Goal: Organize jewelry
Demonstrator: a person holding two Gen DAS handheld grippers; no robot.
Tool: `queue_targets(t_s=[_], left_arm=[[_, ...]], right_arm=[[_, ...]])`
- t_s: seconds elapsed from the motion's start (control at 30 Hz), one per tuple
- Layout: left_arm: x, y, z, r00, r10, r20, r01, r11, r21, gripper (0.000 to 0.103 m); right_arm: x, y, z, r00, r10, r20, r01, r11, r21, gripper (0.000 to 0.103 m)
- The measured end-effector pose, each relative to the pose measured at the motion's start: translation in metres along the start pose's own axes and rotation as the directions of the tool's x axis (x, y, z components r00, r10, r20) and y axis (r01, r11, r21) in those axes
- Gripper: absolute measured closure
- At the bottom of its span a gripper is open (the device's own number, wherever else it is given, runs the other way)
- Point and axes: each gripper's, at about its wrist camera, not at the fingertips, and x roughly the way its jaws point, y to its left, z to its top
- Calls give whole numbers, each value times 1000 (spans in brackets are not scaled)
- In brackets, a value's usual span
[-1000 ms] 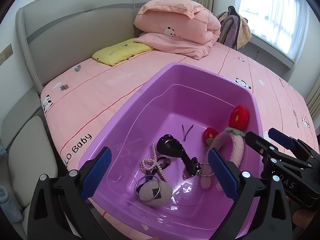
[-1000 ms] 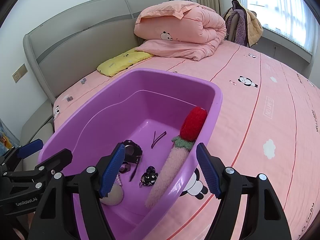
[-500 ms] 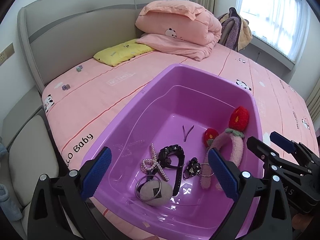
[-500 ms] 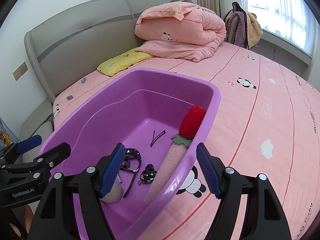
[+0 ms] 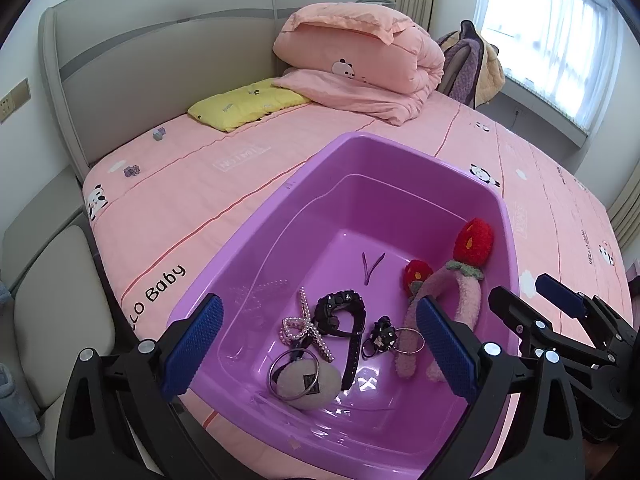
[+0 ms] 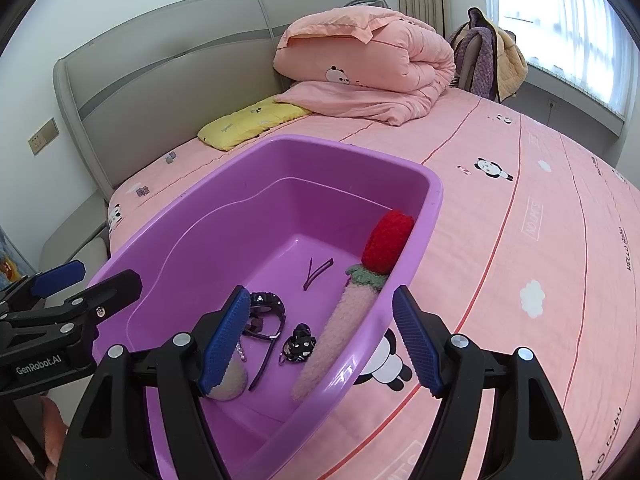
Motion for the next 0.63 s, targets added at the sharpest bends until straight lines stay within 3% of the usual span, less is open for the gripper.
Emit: queue_targets(t_s=[0.63], left_arm=[[-2, -5, -3, 1000, 12, -7, -12, 1000, 15, 8]], right_arm=[[-3, -2, -3, 1000, 1, 1, -1, 1000, 8, 33]])
